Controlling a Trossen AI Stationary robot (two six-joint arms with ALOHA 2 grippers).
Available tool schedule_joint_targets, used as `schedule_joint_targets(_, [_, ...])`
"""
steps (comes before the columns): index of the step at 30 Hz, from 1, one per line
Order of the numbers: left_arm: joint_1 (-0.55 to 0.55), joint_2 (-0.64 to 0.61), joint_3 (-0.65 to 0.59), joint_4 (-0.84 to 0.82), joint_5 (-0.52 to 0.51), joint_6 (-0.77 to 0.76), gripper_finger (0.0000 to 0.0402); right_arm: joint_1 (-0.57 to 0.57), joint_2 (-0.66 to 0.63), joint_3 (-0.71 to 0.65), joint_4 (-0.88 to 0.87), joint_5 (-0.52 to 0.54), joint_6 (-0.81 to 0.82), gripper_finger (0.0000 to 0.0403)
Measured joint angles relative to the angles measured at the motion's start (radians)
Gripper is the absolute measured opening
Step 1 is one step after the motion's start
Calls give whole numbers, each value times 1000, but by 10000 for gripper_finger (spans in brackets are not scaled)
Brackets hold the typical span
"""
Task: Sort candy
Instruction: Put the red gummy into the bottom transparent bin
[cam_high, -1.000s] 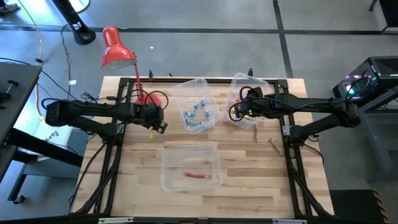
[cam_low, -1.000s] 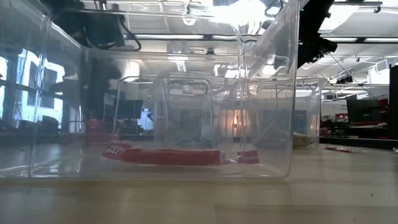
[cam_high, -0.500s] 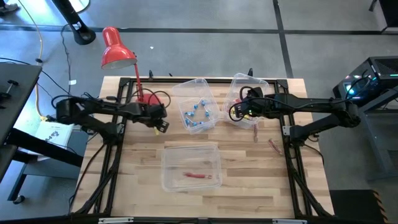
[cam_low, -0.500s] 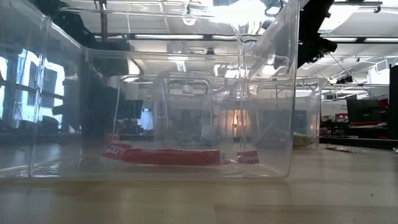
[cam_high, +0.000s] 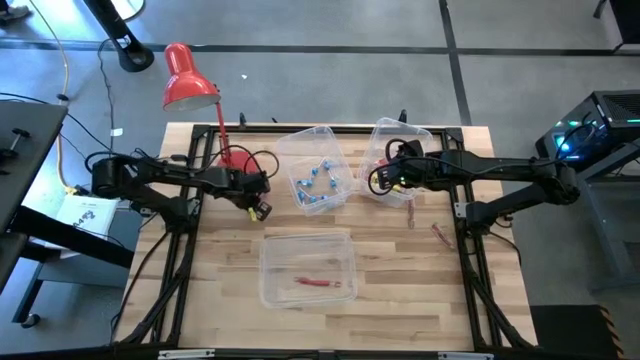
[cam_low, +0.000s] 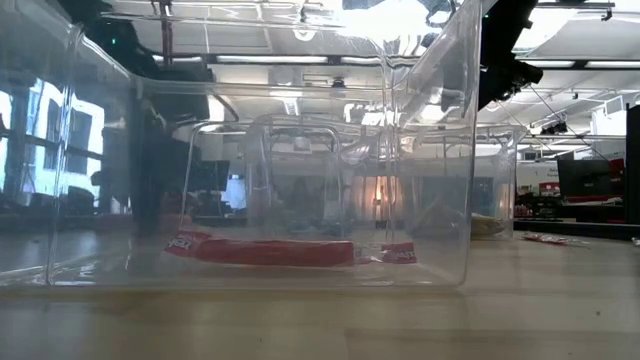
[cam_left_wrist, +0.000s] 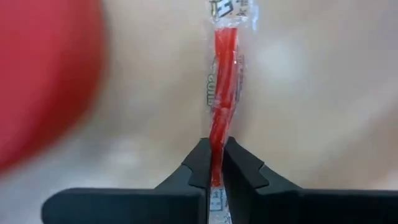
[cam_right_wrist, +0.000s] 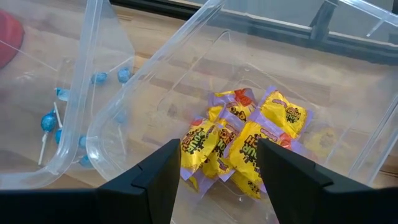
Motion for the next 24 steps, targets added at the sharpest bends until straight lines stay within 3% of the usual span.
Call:
schedule_joint_targets(4, [-25,-90,-3,-82,98,-21,12,0,0,0,-1,0,0,206])
schedule_joint_targets(10, [-82,-328,47,-220,82,-67,0,0,0,0,0,0,7,206])
schedule_joint_targets(16, [-189,-550,168,-120,120,-36,1,0,0,0,2,0,18,206])
schedule_joint_targets(20, [-297,-567,264,21,240,52,1,0,0,0,2,-8,26,206])
schedule_joint_targets(24, [-419,-451,362,64,244,149,1,0,1,0,3,-32,26,206])
